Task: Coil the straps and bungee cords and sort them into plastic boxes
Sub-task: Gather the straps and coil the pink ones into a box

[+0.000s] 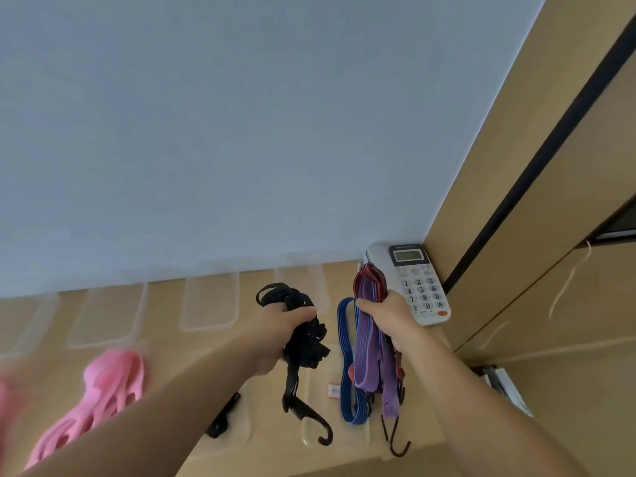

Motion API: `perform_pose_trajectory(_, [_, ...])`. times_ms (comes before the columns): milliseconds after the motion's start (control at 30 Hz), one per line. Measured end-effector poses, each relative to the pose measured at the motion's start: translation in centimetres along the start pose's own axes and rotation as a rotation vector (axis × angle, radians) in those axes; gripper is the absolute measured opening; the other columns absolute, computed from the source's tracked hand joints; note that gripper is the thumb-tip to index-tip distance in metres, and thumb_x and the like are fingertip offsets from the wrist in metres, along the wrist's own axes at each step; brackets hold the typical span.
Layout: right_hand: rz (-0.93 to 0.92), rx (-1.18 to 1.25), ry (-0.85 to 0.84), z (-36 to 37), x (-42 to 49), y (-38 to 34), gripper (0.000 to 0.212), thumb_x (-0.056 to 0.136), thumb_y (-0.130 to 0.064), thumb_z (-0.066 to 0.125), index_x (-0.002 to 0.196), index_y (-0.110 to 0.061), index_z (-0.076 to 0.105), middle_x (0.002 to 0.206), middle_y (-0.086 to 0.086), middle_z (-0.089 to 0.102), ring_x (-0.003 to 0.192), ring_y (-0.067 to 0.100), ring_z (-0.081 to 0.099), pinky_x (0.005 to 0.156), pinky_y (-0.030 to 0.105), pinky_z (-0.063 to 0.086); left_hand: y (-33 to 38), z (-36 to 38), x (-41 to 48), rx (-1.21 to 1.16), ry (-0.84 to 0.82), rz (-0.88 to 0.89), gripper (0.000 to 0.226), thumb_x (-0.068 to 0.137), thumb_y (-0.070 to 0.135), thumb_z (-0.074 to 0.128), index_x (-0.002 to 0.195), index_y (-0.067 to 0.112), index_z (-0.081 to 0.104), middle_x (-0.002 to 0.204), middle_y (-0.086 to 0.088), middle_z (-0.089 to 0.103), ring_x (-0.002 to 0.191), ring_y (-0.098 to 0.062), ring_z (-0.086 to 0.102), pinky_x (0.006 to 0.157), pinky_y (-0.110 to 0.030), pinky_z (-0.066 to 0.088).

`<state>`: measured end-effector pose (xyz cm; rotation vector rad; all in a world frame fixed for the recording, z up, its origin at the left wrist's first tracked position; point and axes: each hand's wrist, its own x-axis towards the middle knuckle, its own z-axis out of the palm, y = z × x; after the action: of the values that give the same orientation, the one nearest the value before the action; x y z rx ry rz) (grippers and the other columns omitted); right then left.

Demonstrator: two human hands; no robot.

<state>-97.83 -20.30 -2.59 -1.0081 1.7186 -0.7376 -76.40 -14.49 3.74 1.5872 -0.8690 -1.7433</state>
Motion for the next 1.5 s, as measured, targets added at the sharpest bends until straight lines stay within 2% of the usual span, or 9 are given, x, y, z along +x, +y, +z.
perform_pose_trajectory(200, [-0.141, -0.219, 0.028, 0.9, 2.2, 2.3, 0.051, 0.078, -0.02, 0.079, 0.12, -0.008, 0.053, 0.108, 0.004, 0.063, 0.098, 0.024, 0.061, 0.082, 0.032, 0.047, 0.0, 0.2, 1.0, 0.013, 0.07, -0.022, 0.025, 0.093, 0.02, 0.066, 0.111, 0.004, 0.061, 0.106, -0.022, 0.071, 0.088, -0.037, 0.073, 0.061, -0.043, 0.059])
perform_pose_trajectory(400, [-0.174, -0.12, 0.165, 1.5, 4.2, 0.6, 0.026, 0.084, -0.015, 0.069, 0.108, -0.01, 0.06, 0.097, 0.005, 0.067, 0.091, 0.026, 0.064, 0.068, 0.029, 0.043, -0.9, -0.2, 0.8, 0.032, 0.094, -0.057, 0.026, 0.091, 0.021, 0.069, 0.109, 0.003, 0.061, 0.103, -0.022, 0.071, 0.081, -0.035, 0.074, 0.06, -0.042, 0.059])
perform_pose_trajectory(667, [-0.241, -0.393, 0.144, 3.4, 3.7, 0.7, 0.07, 0.086, -0.015, 0.068, 0.144, 0.001, 0.033, 0.141, 0.022, 0.038, 0.129, 0.037, 0.043, 0.108, 0.042, 0.038, -1.4, -1.3, 0.1, 0.045, 0.142, -0.065, 0.026, 0.092, 0.021, 0.067, 0.11, 0.002, 0.061, 0.106, -0.022, 0.071, 0.09, -0.038, 0.072, 0.062, -0.04, 0.058])
perform_pose_trajectory(833, [-0.445, -0.496, 0.275, 3.7, 2.0, 1.1, 0.059, 0.093, -0.025, 0.059, 0.144, -0.002, 0.039, 0.146, 0.014, 0.04, 0.134, 0.031, 0.037, 0.11, 0.041, 0.033, -1.3, -2.0, -0.1, 0.06, 0.169, -0.041, 0.025, 0.093, 0.02, 0.066, 0.108, 0.002, 0.061, 0.107, -0.024, 0.069, 0.091, -0.04, 0.071, 0.06, -0.038, 0.057])
perform_pose_trajectory(1033, [-0.433, -0.79, -0.03, 4.4, 1.1, 2.3, 0.035, 0.092, -0.024, 0.06, 0.123, -0.009, 0.056, 0.132, 0.007, 0.05, 0.125, 0.025, 0.045, 0.103, 0.034, 0.04, -1.6, -3.6, -0.7, 0.093, 0.205, -0.016, 0.025, 0.092, 0.023, 0.068, 0.107, 0.005, 0.062, 0.103, -0.021, 0.071, 0.09, -0.038, 0.072, 0.08, -0.053, 0.06])
perform_pose_trajectory(1200, [-0.636, -0.63, 0.149, 6.5, -2.1, -1.2, 0.037, 0.089, -0.013, 0.061, 0.125, -0.007, 0.057, 0.13, 0.006, 0.051, 0.123, 0.024, 0.046, 0.101, 0.029, 0.035, -1.4, -6.3, -1.9, 0.072, 0.187, 0.0, 0.03, 0.089, 0.027, 0.071, 0.107, 0.005, 0.062, 0.101, -0.018, 0.071, 0.088, -0.033, 0.073, 0.078, -0.047, 0.061])
perform_pose_trajectory(1333, [-0.506, -0.14, -0.381, 10.4, -7.7, -4.1, 0.043, 0.094, -0.038, 0.061, 0.134, -0.022, 0.053, 0.127, -0.006, 0.059, 0.106, 0.002, 0.058, 0.088, 0.019, 0.046, -1.5, -9.0, -2.9, -0.027, 0.147, -0.01, 0.032, 0.09, 0.027, 0.071, 0.11, 0.004, 0.063, 0.094, -0.013, 0.075, 0.085, -0.029, 0.075, 0.072, -0.043, 0.061])
perform_pose_trajectory(1400, [-0.372, -0.037, -0.638, 12.6, -10.0, -4.4, 0.054, 0.089, -0.053, 0.06, 0.136, -0.03, 0.048, 0.124, -0.008, 0.061, 0.103, 0.007, 0.064, 0.081, 0.025, 0.053, -1.8, -10.6, -3.3, -0.048, 0.105, -0.018, 0.033, 0.091, 0.029, 0.067, 0.112, 0.004, 0.066, 0.096, -0.013, 0.075, 0.086, -0.028, 0.074, 0.072, -0.041, 0.06])
perform_pose_trajectory(1500, [-0.341, -0.015, -0.7, 15.2, -11.5, -4.0, 0.043, 0.08, -0.049, 0.071, 0.119, -0.049, 0.05, 0.113, -0.013, 0.064, 0.096, 0.012, 0.069, 0.072, 0.024, 0.054, -2.4, -12.7, -3.7, -0.107, 0.082, -0.063, 0.035, 0.094, 0.032, 0.059, 0.114, 0.004, 0.066, 0.108, -0.016, 0.073, 0.087, -0.029, 0.071, 0.067, -0.037, 0.058])
